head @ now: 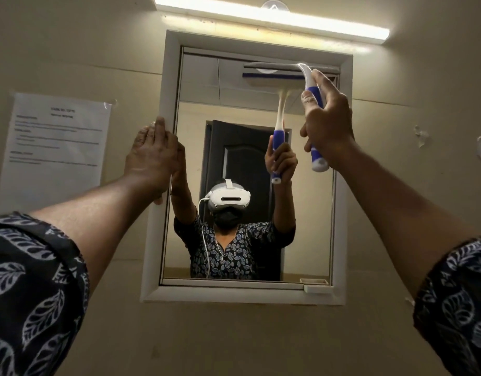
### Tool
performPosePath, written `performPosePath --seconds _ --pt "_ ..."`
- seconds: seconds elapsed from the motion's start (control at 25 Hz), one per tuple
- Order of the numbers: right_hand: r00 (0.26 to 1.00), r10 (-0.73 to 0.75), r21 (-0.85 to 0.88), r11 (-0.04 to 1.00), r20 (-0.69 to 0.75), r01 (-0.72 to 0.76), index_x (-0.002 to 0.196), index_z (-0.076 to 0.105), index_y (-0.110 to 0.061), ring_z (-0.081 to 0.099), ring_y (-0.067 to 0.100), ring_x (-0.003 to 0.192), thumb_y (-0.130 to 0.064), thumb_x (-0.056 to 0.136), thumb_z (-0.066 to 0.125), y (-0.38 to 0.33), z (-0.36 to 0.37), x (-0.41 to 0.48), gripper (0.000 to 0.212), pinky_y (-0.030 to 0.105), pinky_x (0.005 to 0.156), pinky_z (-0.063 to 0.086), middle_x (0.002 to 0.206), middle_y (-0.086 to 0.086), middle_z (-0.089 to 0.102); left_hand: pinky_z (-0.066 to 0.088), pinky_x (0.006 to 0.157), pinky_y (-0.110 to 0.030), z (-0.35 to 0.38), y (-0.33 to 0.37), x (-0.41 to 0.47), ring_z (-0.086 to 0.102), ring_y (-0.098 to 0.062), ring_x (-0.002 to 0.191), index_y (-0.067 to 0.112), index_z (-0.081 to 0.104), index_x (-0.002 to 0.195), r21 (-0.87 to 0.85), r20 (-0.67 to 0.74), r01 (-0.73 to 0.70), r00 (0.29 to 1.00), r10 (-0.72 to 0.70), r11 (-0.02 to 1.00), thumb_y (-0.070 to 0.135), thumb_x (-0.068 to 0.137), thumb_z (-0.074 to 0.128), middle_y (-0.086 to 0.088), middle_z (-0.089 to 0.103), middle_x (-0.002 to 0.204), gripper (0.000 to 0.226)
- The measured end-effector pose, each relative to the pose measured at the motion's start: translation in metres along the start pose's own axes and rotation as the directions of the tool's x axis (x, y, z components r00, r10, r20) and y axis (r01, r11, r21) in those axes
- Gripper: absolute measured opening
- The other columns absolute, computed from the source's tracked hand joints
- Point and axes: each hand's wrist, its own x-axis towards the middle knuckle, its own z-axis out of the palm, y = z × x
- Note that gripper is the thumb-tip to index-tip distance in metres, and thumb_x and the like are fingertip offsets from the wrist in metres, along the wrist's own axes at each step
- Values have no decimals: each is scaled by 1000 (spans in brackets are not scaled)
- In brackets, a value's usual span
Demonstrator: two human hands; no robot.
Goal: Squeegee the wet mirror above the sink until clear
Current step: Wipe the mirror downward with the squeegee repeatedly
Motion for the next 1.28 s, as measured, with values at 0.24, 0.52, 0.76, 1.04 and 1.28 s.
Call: performPosePath --seconds 0.24,0.52,0.76,1.04,1.28 --pt "999 -15 -2 1000 -49 14 142 33 -20 58 27 113 -24 97 43 1 14 11 47 38 91 53 140 2 47 -6 118 -38 5 -2 4 -11 -33 146 4 -3 150 -13 -11 -3 1000 3 1000 18 52 91 -20 -19 156 136" --pt "998 36 10 999 -45 -36 143 32 -19 62 20 97 -21 97 42 -1 10 -1 47 28 74 57 136 5 51 -4 120 -37 1 -6 -2 -12 -31 146 5 -4 150 -37 1 -22 1000 22 999 19 56 89 -18 -20 156 133" --pt "991 114 102 987 66 -121 141 30 -29 54 2 52 -19 98 40 32 -11 -135 45 7 43 42 86 0 54 -4 121 -38 -7 -4 -8 -14 -32 146 2 -10 150 -14 46 -29 999 29 999 21 60 88 -19 -23 155 134" --pt "939 296 77 947 173 -313 133 36 -43 54 13 51 -24 92 44 47 -31 -268 46 19 44 49 79 -8 60 -2 121 -40 -12 -1 -12 -12 -33 146 0 -8 149 6 47 -28 999 28 1000 22 62 86 -21 -20 155 130" --pt "872 434 -29 898 226 -439 128 28 -49 61 8 64 -23 91 48 41 -42 -291 49 18 51 52 82 -14 53 -2 120 -39 -11 -2 -12 -12 -34 146 -1 -9 149 6 52 -27 998 26 1000 24 60 87 -22 -20 155 134"
